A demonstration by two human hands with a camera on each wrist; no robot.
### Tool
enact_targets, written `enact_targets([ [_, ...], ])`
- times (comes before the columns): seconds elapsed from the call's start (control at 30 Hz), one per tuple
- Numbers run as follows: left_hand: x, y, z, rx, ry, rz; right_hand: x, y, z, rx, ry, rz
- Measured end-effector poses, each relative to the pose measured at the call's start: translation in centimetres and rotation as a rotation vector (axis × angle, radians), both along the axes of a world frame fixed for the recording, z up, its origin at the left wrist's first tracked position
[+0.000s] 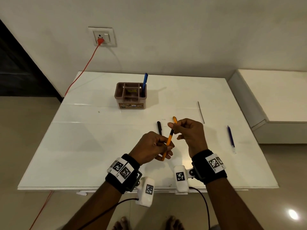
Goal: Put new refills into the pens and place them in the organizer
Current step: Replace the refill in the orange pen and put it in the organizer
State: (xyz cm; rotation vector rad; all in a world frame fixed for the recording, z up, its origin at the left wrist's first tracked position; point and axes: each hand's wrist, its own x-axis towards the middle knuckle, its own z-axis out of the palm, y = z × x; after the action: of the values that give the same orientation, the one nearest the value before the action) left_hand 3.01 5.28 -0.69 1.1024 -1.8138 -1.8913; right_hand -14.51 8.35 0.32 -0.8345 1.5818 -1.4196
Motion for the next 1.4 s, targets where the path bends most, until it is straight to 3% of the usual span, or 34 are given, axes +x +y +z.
enact_targets([
  [0.3, -0.1, -0.1, -0.1, 0.02, -0.016, 0.011, -0.6, 0.3, 0.7, 0.035, -0.017, 0.13],
  [0.53, -0.4, 0.1, 0.0, 0.02, -0.016, 0.001, 0.0, 0.0, 0.4, 0.013, 0.034, -0.011],
  [0.73, 0.0, 0.0, 0.1, 0.013, -0.038, 0.024, 0.0, 0.1, 0.8, 0.059, -0.011, 0.15],
  [0.97, -0.1, 0.0, 0.1, 0.016, -0.035, 0.022, 0.6, -0.1, 0.4, 0.064, 0.091, -0.009],
  [1.2, -0.1, -0.2, 0.1, 0.027, -0.055, 0.033, 0.3, 0.0, 0.7, 0.051, 0.067, 0.1],
  [1.4, -0.2, 0.0, 0.2, 0.014, -0.065, 0.019, 0.9, -0.1, 0.7, 0.055, 0.11, -0.013],
])
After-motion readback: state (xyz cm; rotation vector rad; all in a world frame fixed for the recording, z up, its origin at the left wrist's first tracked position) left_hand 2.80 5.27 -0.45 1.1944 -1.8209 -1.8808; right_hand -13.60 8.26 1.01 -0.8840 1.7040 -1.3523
